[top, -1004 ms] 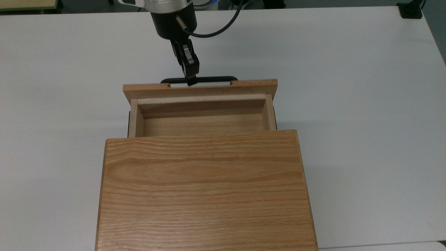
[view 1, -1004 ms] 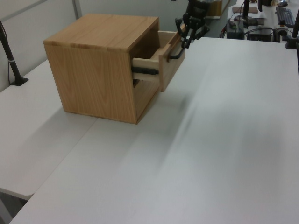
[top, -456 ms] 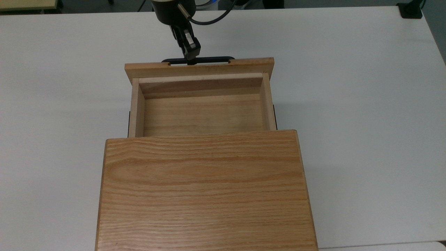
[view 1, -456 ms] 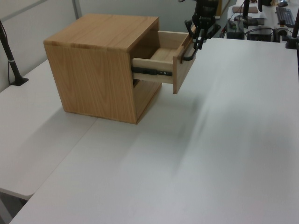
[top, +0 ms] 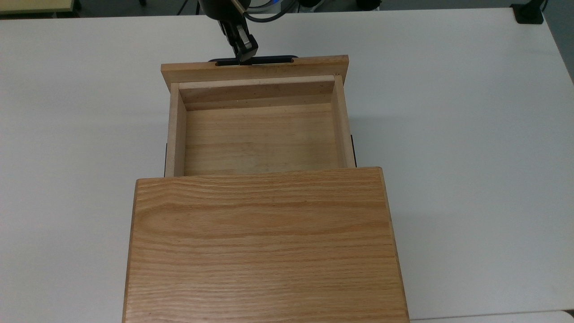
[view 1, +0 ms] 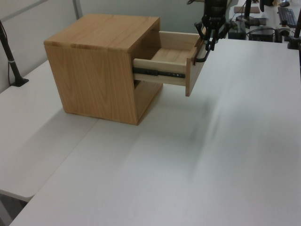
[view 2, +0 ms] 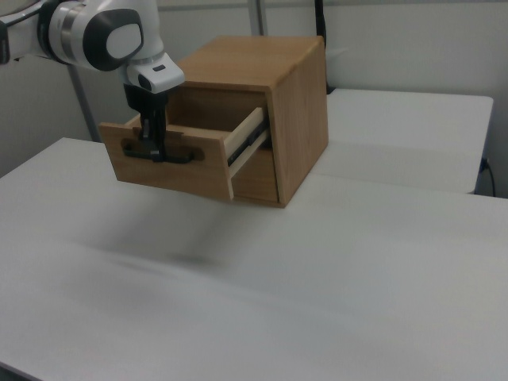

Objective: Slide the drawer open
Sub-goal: 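Pull the handle away from the cabinet, sliding the drawer out, then open the gripper and release the drawer handle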

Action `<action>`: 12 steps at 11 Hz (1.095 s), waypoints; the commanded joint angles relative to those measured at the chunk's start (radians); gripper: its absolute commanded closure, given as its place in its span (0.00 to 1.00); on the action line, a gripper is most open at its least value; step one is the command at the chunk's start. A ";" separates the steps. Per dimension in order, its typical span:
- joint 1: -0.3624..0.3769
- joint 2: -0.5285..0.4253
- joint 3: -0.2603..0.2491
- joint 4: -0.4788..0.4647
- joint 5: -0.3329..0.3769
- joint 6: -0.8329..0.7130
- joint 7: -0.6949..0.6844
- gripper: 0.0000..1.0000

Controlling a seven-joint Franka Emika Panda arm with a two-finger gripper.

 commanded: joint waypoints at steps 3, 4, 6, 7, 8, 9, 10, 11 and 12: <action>0.031 -0.033 0.011 -0.042 -0.005 -0.025 -0.090 0.38; 0.032 -0.044 0.011 -0.039 -0.024 -0.025 -0.093 0.21; 0.032 -0.058 0.012 -0.018 -0.045 -0.027 -0.096 0.03; 0.029 -0.064 0.011 -0.007 -0.047 -0.028 -0.110 0.00; 0.025 -0.087 0.011 0.001 -0.047 -0.030 -0.147 0.00; 0.024 -0.107 0.011 0.005 -0.056 -0.048 -0.214 0.00; 0.026 -0.134 0.011 0.006 -0.083 -0.078 -0.327 0.00; 0.026 -0.163 0.007 0.002 -0.087 -0.121 -0.469 0.00; 0.029 -0.185 0.001 0.001 -0.088 -0.164 -0.600 0.00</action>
